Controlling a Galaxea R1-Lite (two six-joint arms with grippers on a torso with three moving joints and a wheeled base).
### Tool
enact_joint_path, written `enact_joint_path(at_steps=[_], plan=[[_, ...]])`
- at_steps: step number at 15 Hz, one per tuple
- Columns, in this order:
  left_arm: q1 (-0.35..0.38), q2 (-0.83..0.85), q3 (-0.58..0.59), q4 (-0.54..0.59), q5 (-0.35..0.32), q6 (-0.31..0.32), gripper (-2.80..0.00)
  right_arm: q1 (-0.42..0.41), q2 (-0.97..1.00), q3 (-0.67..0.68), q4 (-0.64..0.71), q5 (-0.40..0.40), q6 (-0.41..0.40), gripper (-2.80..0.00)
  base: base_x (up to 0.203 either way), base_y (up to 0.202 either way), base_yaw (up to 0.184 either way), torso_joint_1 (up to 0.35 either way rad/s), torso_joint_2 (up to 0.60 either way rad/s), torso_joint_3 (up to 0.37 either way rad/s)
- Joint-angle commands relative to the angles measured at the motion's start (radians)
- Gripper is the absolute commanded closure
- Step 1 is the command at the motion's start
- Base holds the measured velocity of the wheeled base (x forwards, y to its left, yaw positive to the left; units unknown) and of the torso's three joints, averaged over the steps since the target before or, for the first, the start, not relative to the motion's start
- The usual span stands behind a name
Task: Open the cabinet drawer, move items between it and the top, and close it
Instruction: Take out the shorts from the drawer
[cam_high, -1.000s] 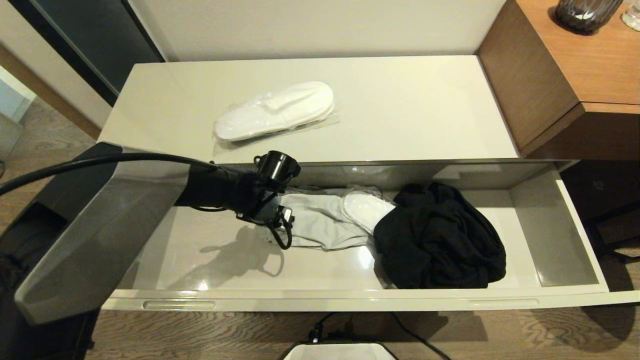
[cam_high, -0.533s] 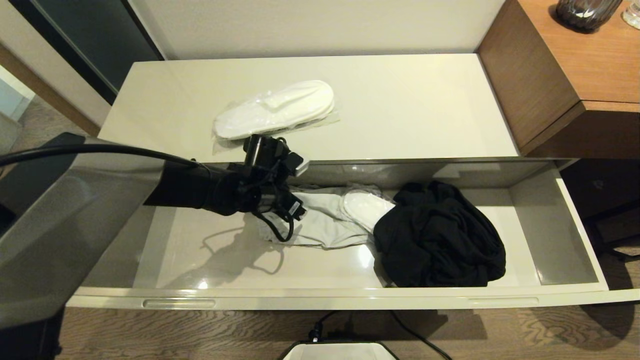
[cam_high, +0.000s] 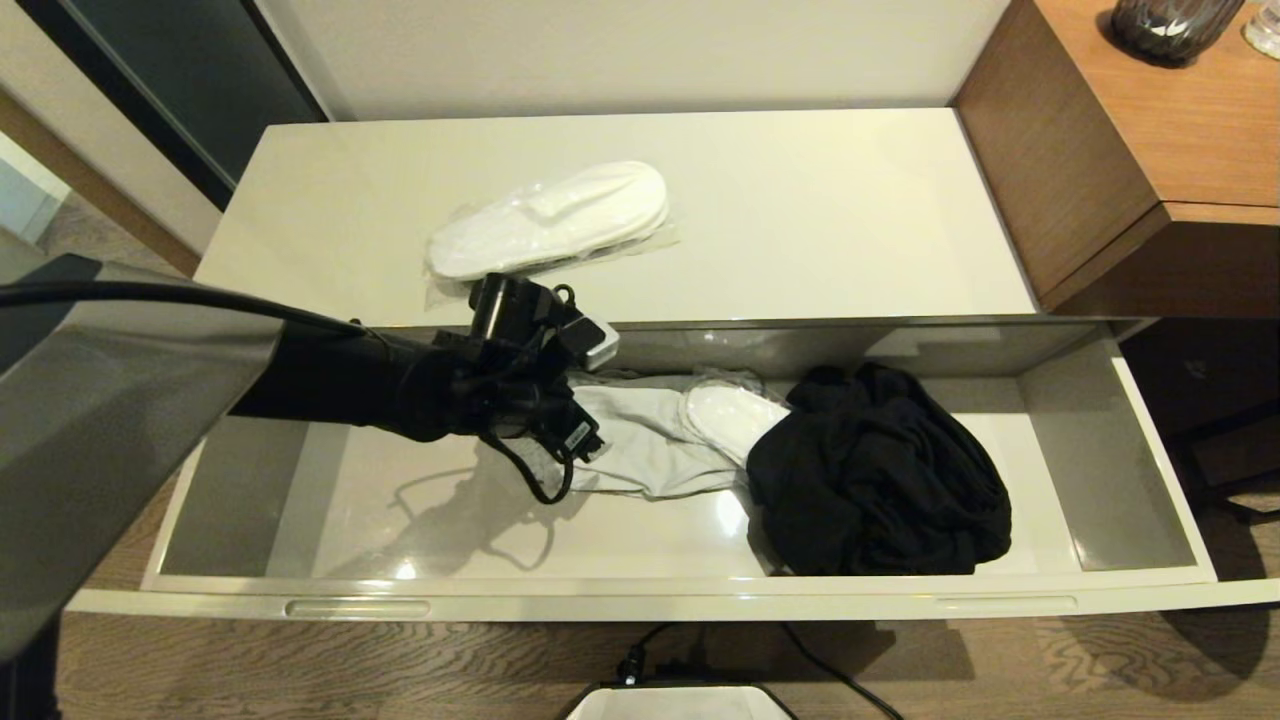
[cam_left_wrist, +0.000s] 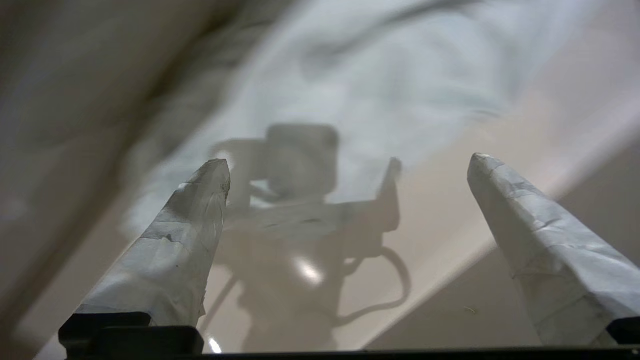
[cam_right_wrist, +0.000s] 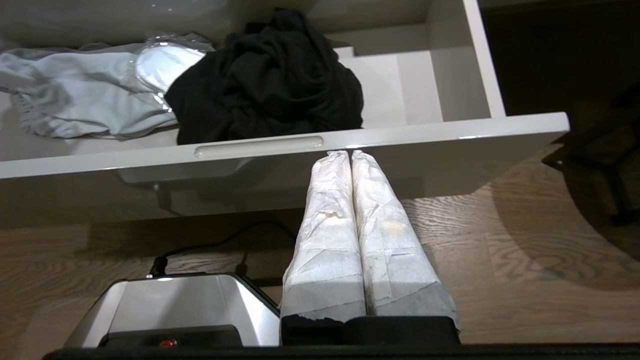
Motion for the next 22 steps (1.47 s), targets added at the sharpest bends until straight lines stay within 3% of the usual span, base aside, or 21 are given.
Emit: enact_joint_path(at_steps=[1,3,5,7,9,11,15,18,21,22], plan=[[-0.010,-0.020,0.033,0.000,-0.038,0.020,-2.80,0.001,0.002,0.000,0.001,0.000,0.001,0.00,0.000,0.000,0.000,0.000,0.00,0.000],[-0.021,-0.020,0.064,-0.001,-0.131,0.081,-2.80,0.001,0.002,0.000,0.001,0.000,-0.001,0.00,0.000,0.000,0.000,0.000,0.00,0.000],[-0.024,-0.018,0.072,-0.001,-0.167,0.118,-2.80,0.001,0.002,0.000,-0.001,0.000,0.001,0.00,0.000,0.000,0.000,0.000,0.00,0.000],[-0.025,-0.009,0.062,0.000,-0.274,0.247,-2.80,0.001,0.002,0.000,0.001,0.000,-0.001,0.00,0.000,0.000,0.000,0.000,0.00,0.000],[-0.054,0.029,0.017,-0.001,-0.310,0.303,-2.80,0.001,0.002,0.000,0.001,0.000,0.000,0.00,0.000,0.000,0.000,0.000,0.00,0.000],[-0.071,0.080,-0.046,0.000,-0.321,0.319,-2.80,0.001,0.002,0.000,0.001,0.000,-0.001,0.00,0.000,0.000,0.000,0.000,0.00,0.000],[-0.062,0.126,-0.052,-0.001,-0.293,0.325,-2.80,0.001,0.002,0.000,0.001,0.000,-0.001,0.00,0.000,0.000,0.000,0.000,0.00,0.000],[-0.047,0.208,-0.050,-0.010,-0.226,0.329,-2.80,0.001,0.002,0.000,0.001,0.000,-0.001,0.00,0.000,0.000,0.000,0.000,0.00,0.000],[-0.058,0.304,-0.077,-0.126,-0.096,0.331,-2.80,0.001,0.002,0.000,0.001,0.000,0.001,0.00,0.000,0.000,0.000,0.000,0.00,0.000],[-0.060,0.307,-0.080,-0.133,-0.089,0.331,-2.80,0.001,0.002,0.000,0.001,0.000,0.001,0.00,0.000,0.000,0.000,0.000,0.00,0.000]])
